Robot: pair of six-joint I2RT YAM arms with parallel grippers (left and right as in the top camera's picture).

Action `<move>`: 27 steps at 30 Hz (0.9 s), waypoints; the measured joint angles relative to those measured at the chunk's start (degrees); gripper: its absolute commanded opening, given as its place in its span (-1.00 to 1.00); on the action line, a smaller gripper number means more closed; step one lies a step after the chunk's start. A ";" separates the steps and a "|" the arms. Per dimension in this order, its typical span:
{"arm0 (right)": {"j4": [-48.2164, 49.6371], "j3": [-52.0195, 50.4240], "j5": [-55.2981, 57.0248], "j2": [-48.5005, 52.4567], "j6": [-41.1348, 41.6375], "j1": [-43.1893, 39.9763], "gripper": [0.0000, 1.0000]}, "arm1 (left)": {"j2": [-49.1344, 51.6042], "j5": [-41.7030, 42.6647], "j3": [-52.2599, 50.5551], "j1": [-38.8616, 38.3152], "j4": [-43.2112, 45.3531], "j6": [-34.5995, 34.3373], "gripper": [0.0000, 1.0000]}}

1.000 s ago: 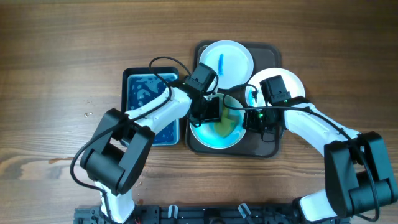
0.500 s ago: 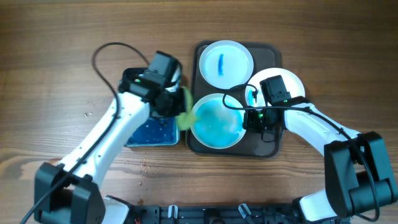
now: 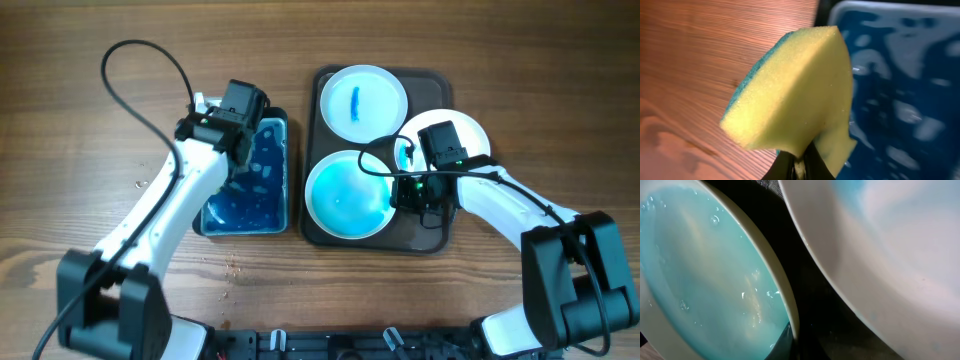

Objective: Clean dirty plates on tray and stack at the side
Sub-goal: 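Return the sponge to the water tray with the left gripper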

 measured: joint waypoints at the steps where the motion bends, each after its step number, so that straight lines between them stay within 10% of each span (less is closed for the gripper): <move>1: 0.00 0.00 0.00 0.00 0.00 0.00 -0.91 | 1.53 -1.25 0.00 0.00 0.09 0.00 -0.92; 17: 0.02 0.00 0.00 0.00 0.00 0.00 -0.91 | 17.18 -5.86 0.00 -10.05 1.29 0.87 -0.87; 27: 0.04 0.00 0.00 0.00 0.00 0.00 -0.92 | 17.18 5.05 1.27 -14.01 -0.31 1.25 0.46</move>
